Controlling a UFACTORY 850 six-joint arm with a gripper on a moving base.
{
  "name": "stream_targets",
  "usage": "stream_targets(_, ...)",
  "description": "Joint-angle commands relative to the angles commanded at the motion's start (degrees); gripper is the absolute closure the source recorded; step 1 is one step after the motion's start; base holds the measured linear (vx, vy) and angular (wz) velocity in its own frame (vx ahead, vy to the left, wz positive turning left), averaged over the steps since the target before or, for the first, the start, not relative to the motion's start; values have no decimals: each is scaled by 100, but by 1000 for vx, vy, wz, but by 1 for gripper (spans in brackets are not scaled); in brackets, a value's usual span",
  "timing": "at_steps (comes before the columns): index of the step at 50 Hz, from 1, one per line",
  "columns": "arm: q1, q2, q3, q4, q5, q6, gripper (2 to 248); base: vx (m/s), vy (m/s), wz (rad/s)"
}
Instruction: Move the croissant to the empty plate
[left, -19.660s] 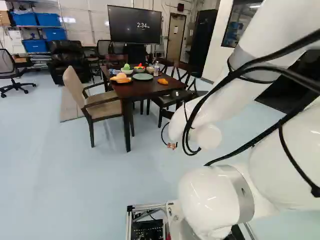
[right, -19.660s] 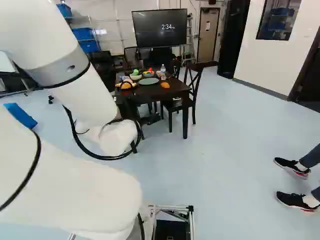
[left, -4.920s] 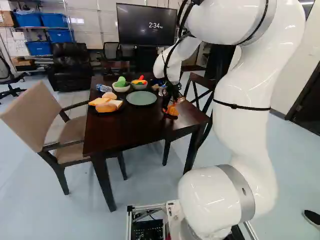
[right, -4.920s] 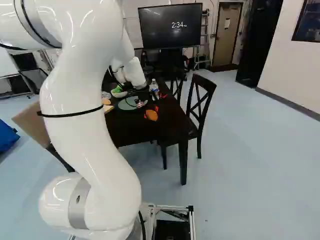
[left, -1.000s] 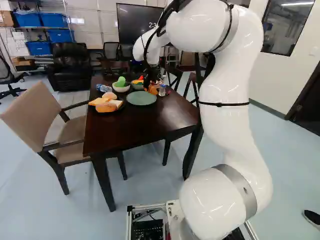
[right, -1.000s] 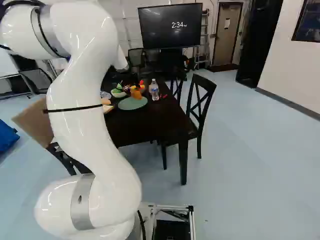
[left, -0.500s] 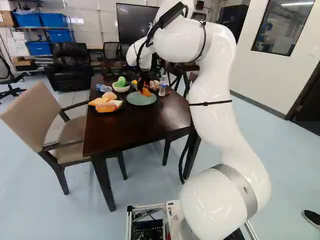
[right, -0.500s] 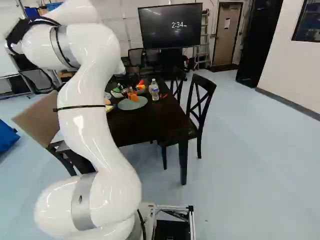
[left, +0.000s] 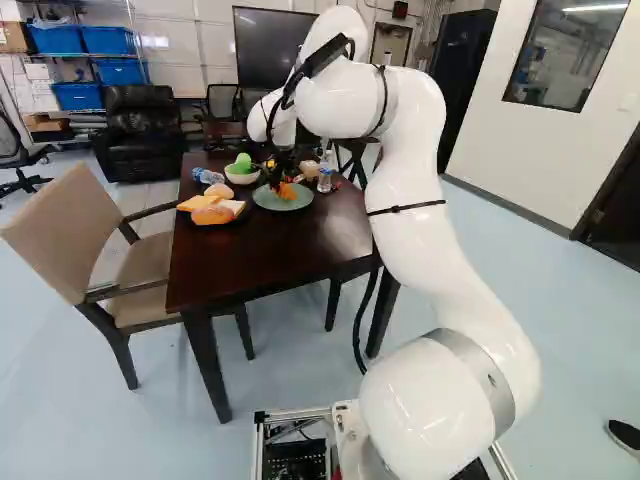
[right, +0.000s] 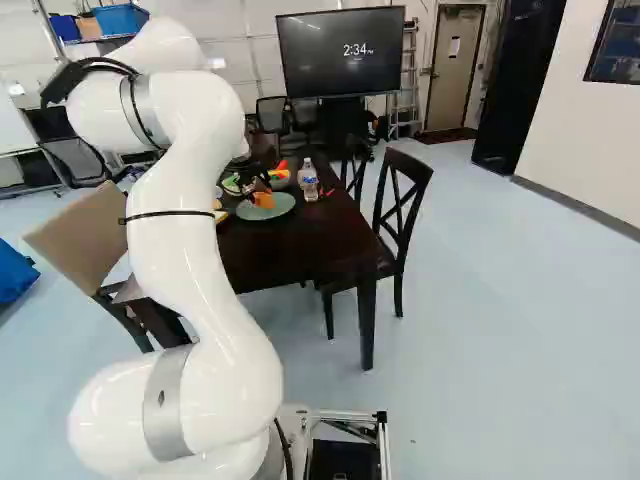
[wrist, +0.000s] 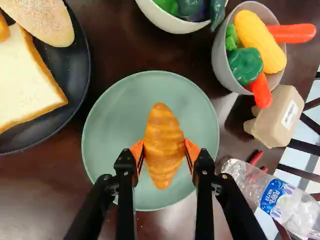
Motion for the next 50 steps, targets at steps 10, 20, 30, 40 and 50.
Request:
stream_targets(10,0,-27,-8,0,0,0,105,0,0,0)
stream_targets(20,0,-13,-4,0,0,0,40,0,0,0)
stream_targets(30,0,97,27,0,0,0,3,0,0,0)
stream_targets(40,0,226,60,0,0,0,3,0,0,0)
stream_targets(50,0,367,105,0,0,0,3,0,0,0)
